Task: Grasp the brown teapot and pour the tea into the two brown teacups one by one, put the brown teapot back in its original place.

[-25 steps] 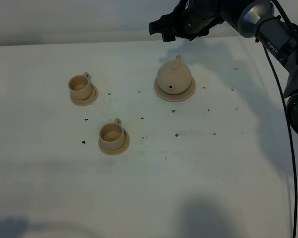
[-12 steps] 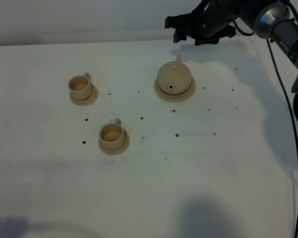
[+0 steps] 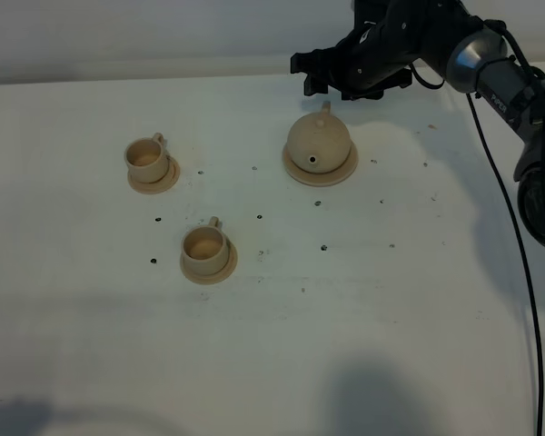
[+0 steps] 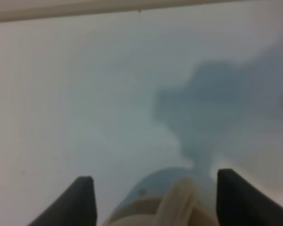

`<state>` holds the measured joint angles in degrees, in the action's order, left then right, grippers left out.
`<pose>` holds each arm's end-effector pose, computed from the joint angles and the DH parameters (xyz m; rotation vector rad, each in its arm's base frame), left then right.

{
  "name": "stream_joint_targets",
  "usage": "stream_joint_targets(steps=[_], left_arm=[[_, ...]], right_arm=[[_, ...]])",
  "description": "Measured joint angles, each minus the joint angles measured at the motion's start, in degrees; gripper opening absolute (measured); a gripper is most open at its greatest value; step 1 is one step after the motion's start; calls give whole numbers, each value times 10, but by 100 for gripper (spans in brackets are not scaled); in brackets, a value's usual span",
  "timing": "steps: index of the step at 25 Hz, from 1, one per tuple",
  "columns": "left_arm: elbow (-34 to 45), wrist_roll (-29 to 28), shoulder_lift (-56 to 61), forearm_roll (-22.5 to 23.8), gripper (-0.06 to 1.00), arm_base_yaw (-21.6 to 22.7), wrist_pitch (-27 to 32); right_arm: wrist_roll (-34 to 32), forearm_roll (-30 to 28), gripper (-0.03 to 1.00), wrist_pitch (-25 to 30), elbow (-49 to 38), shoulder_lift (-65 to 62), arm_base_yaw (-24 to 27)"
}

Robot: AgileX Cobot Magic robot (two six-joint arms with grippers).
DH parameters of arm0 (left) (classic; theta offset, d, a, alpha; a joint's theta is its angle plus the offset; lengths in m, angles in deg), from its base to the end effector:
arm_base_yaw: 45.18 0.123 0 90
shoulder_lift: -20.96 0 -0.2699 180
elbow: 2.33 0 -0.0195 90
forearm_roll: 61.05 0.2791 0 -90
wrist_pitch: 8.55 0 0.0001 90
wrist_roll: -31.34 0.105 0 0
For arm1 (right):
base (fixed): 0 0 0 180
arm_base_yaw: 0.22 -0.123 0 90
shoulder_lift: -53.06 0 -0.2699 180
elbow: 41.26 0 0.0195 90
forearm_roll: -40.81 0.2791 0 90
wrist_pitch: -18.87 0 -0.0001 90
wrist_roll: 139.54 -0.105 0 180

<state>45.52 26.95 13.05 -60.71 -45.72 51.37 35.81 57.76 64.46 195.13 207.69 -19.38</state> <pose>0.0470 0.0001 0.2877 -0.0681 2.0182 -0.0475 0.5456 0.2128 0.1363 -0.1450 2.5316 0.5182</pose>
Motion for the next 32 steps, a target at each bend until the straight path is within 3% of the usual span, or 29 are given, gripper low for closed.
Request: stream_joint_targets(steps=[11, 32], left_arm=[[0, 0, 0, -3, 47, 0, 0], [0, 0, 0, 0, 47, 0, 0]], right_arm=[[9, -66, 57, -13, 0, 10, 0], [28, -51, 57, 9, 0, 13, -3]])
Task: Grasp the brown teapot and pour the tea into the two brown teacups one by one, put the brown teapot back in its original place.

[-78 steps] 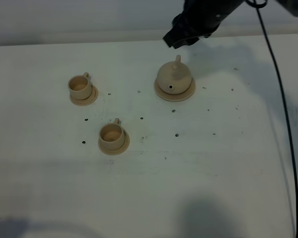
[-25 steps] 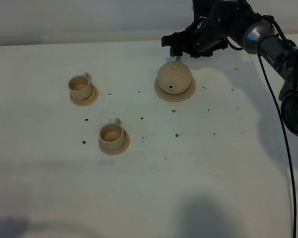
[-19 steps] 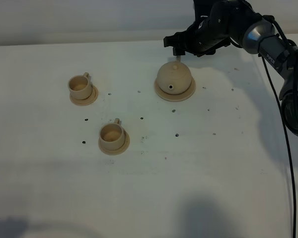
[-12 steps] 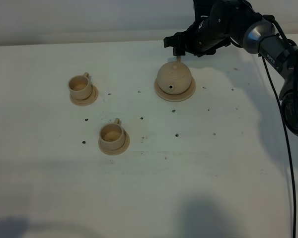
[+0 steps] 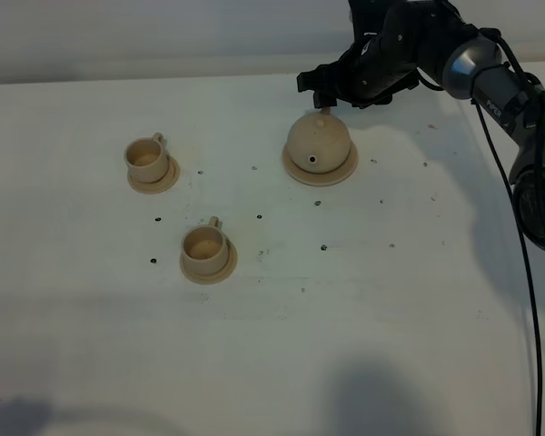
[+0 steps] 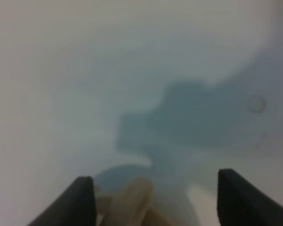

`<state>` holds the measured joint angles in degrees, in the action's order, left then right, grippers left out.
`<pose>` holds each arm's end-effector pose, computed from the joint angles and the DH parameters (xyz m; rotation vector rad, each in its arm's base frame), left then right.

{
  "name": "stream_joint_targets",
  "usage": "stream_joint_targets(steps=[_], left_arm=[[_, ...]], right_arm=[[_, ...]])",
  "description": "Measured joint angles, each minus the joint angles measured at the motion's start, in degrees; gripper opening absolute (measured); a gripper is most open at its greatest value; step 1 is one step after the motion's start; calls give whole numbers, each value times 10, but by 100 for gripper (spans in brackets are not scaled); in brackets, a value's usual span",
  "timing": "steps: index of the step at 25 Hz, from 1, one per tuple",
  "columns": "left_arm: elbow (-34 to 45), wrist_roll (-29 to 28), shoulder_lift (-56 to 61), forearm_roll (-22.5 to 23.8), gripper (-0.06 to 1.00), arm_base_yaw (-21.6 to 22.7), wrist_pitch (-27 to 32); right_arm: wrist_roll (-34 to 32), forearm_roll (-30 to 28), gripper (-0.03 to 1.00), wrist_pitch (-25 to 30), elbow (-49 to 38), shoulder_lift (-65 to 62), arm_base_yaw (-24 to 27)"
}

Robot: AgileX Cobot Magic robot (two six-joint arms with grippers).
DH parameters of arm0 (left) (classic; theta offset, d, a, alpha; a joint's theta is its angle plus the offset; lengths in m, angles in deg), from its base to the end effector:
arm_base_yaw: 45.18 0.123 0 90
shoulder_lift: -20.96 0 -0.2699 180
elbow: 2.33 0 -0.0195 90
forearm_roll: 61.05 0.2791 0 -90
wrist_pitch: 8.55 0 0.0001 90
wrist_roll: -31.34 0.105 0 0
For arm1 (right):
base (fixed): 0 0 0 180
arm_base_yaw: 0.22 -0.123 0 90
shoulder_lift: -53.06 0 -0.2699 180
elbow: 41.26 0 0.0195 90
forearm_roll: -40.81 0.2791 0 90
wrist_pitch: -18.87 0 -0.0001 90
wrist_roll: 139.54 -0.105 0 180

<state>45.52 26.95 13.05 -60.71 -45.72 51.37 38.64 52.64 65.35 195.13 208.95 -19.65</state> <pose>0.0470 0.0001 0.2877 -0.0681 2.0182 -0.0475 0.5453 0.2089 0.1209 -0.2700 2.5534 0.3890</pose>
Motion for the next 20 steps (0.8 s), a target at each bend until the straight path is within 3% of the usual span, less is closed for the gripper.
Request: stream_joint_targets(steps=[10, 20], left_arm=[[0, 0, 0, 0, 47, 0, 0], [0, 0, 0, 0, 47, 0, 0]], right_arm=[[2, -11, 56, 2, 7, 7, -3], [-11, -60, 56, 71, 47, 8, -3]])
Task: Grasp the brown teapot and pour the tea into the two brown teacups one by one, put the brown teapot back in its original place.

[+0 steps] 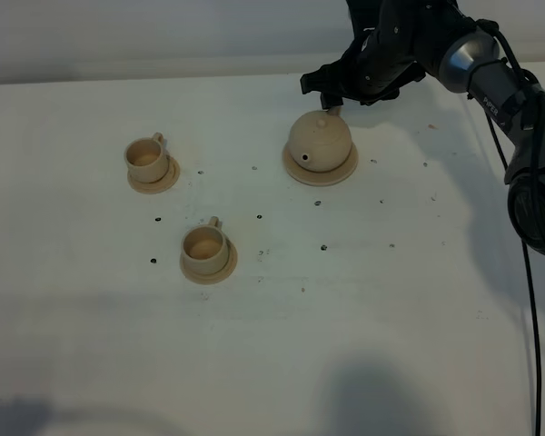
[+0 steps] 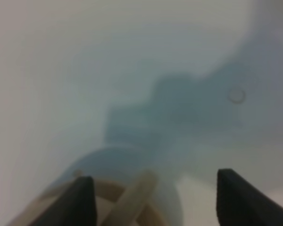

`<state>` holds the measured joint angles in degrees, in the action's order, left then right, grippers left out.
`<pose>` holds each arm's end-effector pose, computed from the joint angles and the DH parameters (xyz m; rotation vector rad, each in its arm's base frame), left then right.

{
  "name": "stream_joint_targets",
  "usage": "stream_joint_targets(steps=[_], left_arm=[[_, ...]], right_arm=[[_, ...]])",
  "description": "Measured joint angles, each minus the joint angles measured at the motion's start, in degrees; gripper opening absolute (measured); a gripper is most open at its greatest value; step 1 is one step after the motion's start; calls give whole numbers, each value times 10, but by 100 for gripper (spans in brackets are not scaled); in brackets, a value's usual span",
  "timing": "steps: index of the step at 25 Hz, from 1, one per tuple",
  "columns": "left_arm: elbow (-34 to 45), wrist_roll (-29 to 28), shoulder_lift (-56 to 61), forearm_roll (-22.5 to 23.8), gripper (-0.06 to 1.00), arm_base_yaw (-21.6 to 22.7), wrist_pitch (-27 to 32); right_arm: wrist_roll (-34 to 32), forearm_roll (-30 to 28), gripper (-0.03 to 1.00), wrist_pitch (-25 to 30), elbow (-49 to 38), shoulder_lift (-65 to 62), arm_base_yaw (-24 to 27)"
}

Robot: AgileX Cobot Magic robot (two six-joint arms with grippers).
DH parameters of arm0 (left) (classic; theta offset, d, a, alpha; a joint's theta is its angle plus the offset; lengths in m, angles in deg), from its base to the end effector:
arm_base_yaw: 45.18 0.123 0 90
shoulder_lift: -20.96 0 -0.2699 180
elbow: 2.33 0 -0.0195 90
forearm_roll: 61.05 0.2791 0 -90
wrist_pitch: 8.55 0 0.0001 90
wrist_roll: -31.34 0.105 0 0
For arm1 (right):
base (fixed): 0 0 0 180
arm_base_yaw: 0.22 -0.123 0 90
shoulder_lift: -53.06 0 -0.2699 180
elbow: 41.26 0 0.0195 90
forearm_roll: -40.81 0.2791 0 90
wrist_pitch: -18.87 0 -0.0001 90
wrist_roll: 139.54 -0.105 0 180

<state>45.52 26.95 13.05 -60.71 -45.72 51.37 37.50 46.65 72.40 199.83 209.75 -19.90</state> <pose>0.0470 0.0001 0.2877 -0.0681 2.0182 -0.0475 0.5445 0.2039 0.1322 -0.3316 2.5987 0.2688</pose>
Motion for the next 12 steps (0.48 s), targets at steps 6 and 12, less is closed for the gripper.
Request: stream_joint_targets(steps=[6, 12], left_arm=[[0, 0, 0, 0, 47, 0, 0], [0, 0, 0, 0, 47, 0, 0]], right_arm=[[-2, -11, 56, 15, 3, -1, 0], [-4, -15, 56, 34, 4, -4, 0]])
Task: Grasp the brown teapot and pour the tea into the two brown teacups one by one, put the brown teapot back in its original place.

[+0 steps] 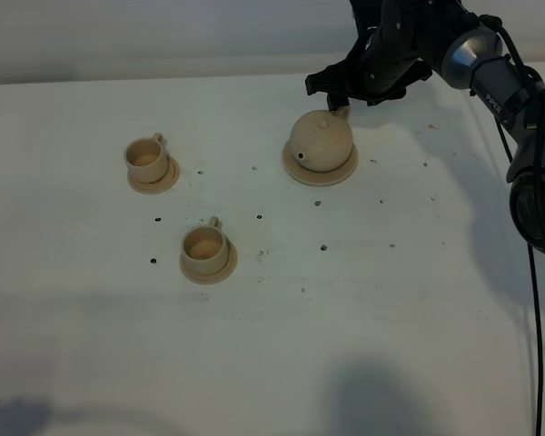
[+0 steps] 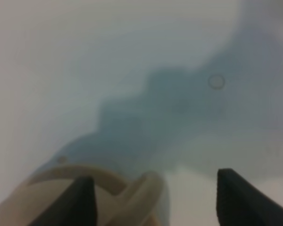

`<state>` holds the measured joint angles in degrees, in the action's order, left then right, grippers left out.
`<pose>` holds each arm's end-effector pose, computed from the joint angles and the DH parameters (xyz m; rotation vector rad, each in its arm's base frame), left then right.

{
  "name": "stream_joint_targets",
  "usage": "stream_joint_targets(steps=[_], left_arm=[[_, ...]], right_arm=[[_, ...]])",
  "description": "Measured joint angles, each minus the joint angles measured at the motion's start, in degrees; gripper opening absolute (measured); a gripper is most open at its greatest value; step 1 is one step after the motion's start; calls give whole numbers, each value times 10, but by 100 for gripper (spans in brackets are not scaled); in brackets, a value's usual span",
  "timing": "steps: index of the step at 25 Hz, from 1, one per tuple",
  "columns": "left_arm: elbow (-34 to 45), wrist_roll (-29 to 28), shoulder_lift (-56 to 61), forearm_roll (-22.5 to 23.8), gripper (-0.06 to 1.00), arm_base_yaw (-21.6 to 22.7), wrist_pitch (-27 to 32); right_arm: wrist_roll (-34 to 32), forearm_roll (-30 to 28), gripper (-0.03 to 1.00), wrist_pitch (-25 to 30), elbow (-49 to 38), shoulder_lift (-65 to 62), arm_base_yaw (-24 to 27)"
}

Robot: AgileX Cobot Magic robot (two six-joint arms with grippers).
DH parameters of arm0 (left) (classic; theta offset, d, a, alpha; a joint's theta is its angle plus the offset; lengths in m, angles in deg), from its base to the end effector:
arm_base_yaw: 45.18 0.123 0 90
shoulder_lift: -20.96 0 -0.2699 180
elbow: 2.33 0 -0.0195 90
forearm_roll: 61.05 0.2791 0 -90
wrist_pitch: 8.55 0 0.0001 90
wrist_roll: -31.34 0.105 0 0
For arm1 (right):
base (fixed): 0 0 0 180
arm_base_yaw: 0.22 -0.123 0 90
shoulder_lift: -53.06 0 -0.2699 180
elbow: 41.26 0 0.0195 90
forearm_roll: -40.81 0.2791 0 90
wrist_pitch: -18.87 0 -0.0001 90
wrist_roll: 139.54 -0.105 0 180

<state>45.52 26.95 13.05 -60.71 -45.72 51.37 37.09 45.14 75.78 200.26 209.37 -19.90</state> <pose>0.0470 0.0001 0.2877 -0.0681 2.0182 -0.0475 0.5407 0.2004 0.1353 -0.3444 2.6406 0.2303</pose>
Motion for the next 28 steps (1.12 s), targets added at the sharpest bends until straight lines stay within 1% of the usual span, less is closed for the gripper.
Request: stream_joint_targets(steps=[5, 8, 15, 20, 28], left_arm=[[0, 0, 0, -3, 47, 0, 0], [0, 0, 0, -3, 47, 0, 0], [0, 0, 0, 0, 47, 0, 0], [0, 0, 0, 0, 47, 0, 0], [0, 0, 0, 0, 47, 0, 0]], right_arm=[[-1, -5, 56, 11, 2, -1, 0], [-1, -9, 56, 8, 2, -1, 0], [0, -31, 56, -22, 1, 1, 0], [2, -59, 56, -38, 0, 4, 0], [4, -70, 56, -25, -1, 4, 0]])
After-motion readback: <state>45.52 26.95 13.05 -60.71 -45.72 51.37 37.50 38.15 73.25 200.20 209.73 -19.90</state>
